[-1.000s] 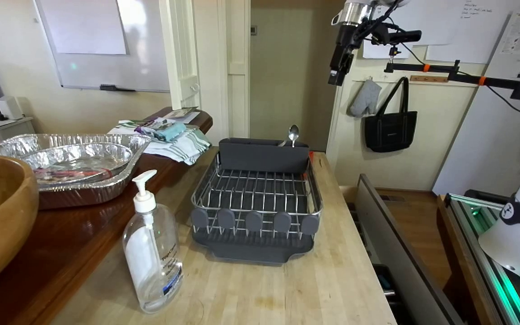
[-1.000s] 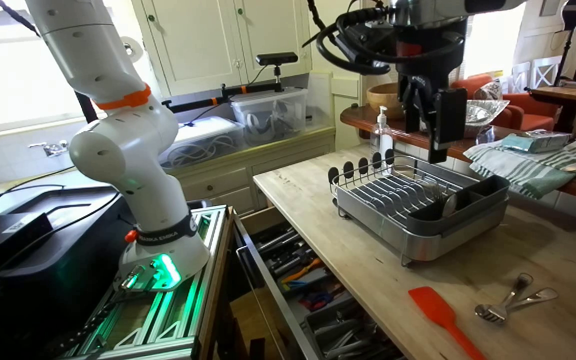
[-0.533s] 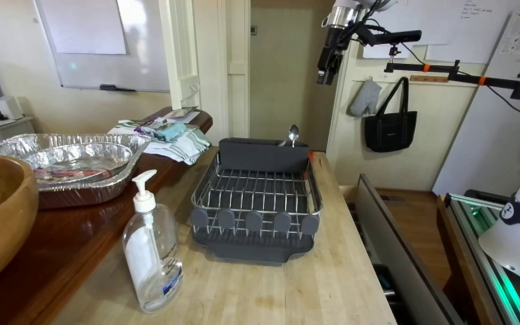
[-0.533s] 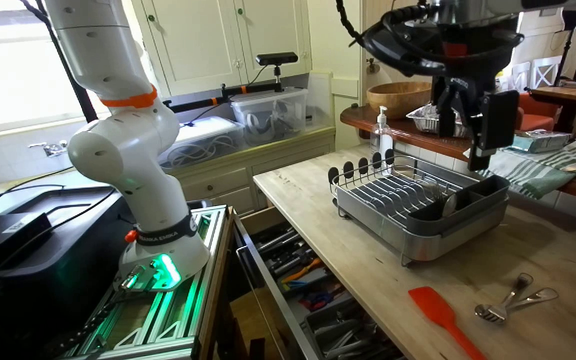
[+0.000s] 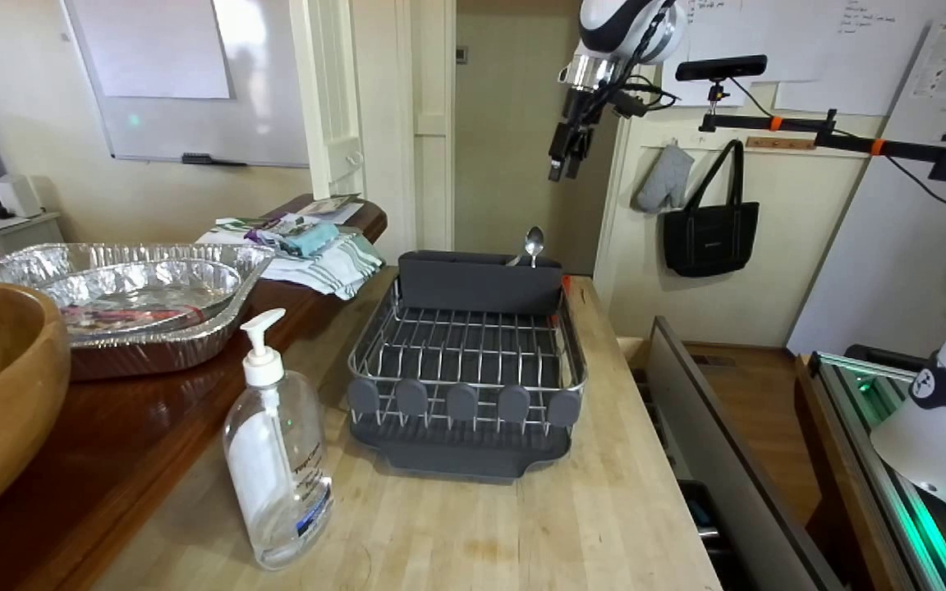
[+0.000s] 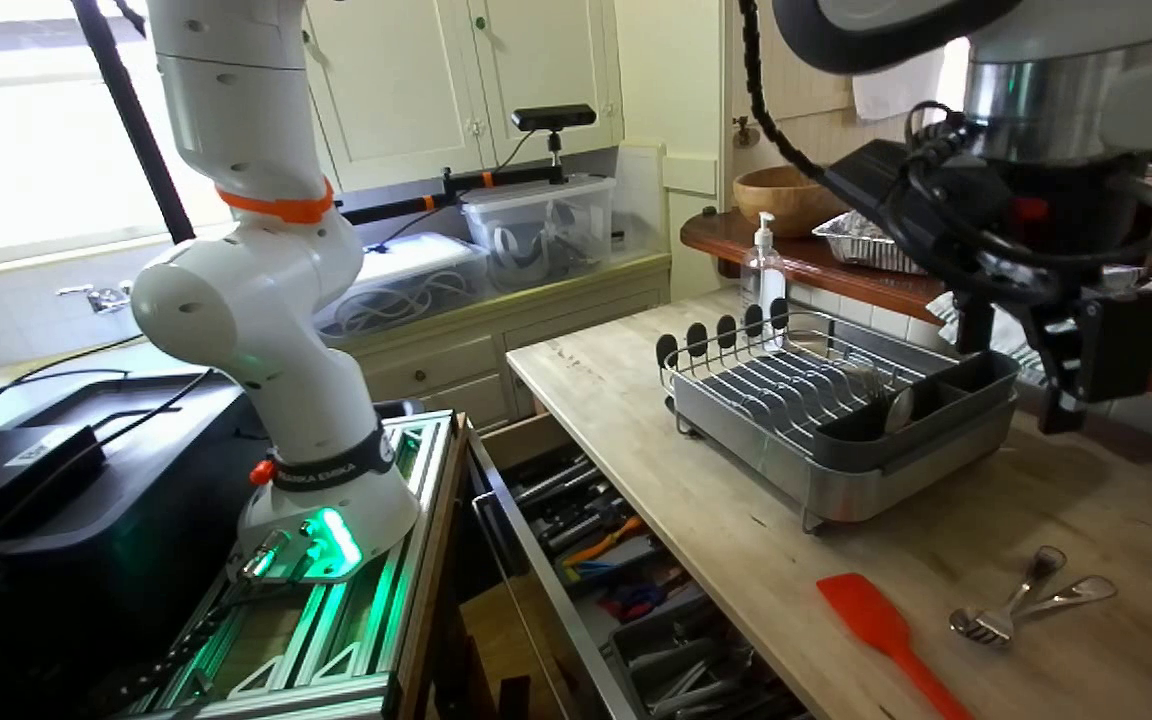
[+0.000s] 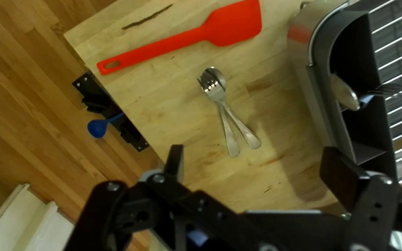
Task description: Put the silver fork on the dishrack.
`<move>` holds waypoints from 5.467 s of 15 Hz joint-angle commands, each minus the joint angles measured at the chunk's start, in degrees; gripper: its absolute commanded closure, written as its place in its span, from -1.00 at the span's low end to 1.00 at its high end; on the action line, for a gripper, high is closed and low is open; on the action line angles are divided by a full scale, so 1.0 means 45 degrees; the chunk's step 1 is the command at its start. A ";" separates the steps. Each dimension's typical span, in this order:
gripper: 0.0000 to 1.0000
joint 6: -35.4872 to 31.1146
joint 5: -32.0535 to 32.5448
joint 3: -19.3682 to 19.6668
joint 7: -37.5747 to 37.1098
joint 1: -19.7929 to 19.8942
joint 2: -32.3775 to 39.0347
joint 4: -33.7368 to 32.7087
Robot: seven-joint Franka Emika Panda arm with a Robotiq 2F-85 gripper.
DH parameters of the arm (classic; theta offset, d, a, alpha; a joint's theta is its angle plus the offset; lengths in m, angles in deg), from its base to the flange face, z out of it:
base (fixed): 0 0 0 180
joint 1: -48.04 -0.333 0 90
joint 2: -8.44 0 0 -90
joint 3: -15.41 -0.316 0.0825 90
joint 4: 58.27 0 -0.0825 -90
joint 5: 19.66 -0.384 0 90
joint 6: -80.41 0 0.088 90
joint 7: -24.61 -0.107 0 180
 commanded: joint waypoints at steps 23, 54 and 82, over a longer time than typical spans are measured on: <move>-1.00 -0.1838 0.1440 -0.1610 0.2529 0.0925 0.1849 -0.0604; -1.00 -0.1484 0.0391 -0.3182 0.5165 0.1835 0.6024 -0.3674; -1.00 0.2268 -0.0795 -0.4303 0.4433 0.2956 0.9646 -0.8556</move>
